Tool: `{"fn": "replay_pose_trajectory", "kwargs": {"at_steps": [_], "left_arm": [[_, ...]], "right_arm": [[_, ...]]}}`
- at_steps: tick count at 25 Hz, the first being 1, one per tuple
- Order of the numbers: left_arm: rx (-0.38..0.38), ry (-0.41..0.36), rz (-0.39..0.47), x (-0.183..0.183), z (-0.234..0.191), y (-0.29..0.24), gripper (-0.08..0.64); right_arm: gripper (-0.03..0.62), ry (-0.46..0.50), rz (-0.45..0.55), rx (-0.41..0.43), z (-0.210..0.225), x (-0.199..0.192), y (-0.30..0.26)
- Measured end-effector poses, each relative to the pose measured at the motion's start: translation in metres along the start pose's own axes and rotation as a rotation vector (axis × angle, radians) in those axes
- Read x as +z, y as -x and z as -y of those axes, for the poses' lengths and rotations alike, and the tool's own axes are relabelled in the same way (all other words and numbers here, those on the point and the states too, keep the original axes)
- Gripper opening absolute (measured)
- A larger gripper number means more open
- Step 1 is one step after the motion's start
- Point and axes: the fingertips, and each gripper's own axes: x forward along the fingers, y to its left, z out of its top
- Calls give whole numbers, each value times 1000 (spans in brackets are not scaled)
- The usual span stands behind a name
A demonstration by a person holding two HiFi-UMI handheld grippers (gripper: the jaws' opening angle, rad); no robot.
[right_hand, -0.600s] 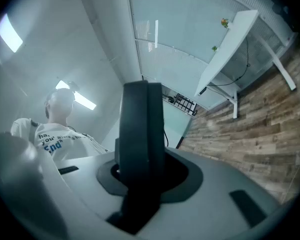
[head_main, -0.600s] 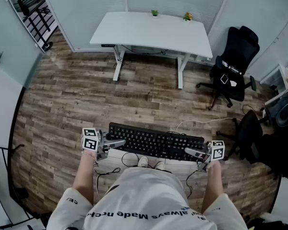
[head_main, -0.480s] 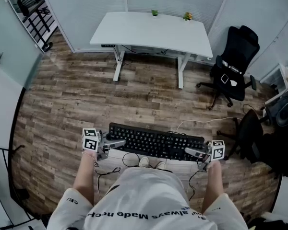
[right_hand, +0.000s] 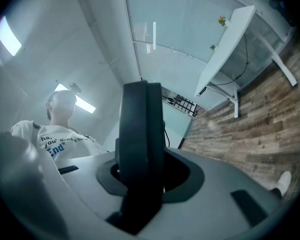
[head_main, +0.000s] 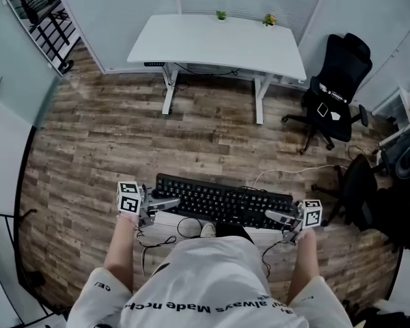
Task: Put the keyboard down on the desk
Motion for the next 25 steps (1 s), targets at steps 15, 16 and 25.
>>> {"fn": "replay_pose_trajectory", "kwargs": {"at_steps": [15, 16, 25], "left_arm": [[17, 9, -13, 79, -80, -31, 140], [19, 10, -15, 89, -87, -36, 140], [23, 17, -27, 164, -152, -80, 140]], "right_arm": [[117, -10, 3, 15, 62, 99, -6], [117, -11, 3, 14, 68, 111, -5], [118, -24, 12, 19, 116, 205, 5]]}}
